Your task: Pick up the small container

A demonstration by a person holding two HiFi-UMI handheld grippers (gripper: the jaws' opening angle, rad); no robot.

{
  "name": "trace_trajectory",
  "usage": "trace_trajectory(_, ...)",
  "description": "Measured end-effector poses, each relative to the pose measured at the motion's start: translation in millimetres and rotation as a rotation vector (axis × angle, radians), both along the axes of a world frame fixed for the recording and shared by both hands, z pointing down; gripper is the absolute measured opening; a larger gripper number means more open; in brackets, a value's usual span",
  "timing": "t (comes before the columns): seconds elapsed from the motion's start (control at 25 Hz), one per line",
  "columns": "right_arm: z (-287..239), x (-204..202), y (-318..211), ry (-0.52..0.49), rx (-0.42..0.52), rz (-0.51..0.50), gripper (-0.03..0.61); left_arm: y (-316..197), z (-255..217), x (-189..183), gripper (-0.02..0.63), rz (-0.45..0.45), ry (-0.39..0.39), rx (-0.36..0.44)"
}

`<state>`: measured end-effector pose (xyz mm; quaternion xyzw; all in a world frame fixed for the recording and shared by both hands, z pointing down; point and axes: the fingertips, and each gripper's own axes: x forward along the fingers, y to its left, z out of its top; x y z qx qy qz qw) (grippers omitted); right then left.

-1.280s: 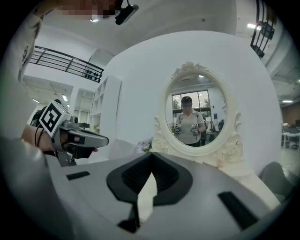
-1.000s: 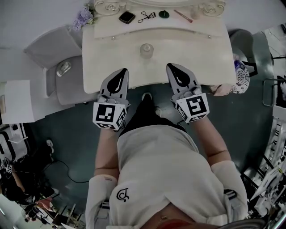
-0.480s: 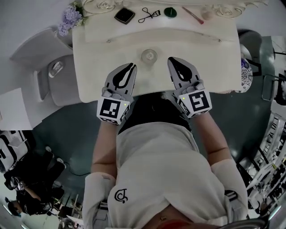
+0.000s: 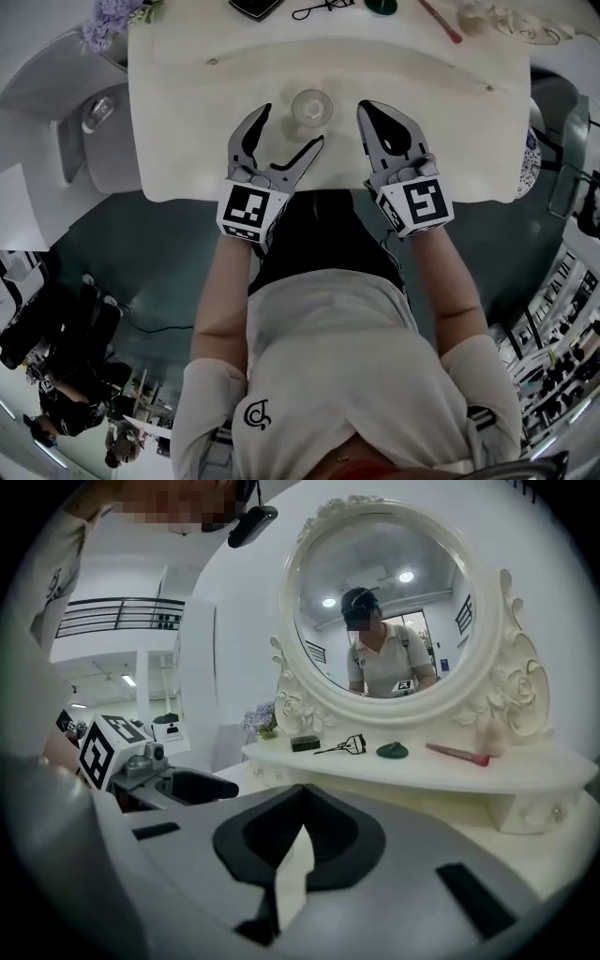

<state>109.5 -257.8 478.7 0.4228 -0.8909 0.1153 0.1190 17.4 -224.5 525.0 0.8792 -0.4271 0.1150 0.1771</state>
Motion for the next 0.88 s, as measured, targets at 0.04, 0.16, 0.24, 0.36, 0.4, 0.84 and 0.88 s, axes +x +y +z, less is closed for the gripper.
trace_trajectory(0.04, 4, 1, -1, 0.0, -0.005, -0.006, 0.008, -3, 3, 3, 0.402, -0.007, -0.005, 0.001)
trace_trajectory(0.16, 13, 5, -5, -0.004, -0.019, -0.025, 0.008, -11, 13, 14, 0.427, -0.016, -0.032, 0.005)
trace_trajectory(0.24, 18, 6, -8, -0.009, -0.023, -0.034, 0.008, -16, 22, 21, 0.434, -0.012, -0.058, 0.012)
trace_trajectory(0.36, 22, 2, -12, -0.02, -0.024, -0.046, 0.008, -25, 29, 25, 0.442, -0.022, -0.078, 0.021)
trace_trajectory(0.4, 21, 1, -12, -0.024, -0.025, -0.05, 0.008, -26, 30, 26, 0.442, -0.029, -0.08, 0.018)
trace_trajectory(0.84, 23, 15, -23, -0.046, -0.051, -0.074, 0.008, -39, 48, 38, 0.434, -0.073, -0.201, -0.012)
trace_trajectory(0.88, 24, 18, -24, -0.048, -0.053, -0.073, 0.008, -39, 51, 40, 0.418, -0.074, -0.215, -0.018)
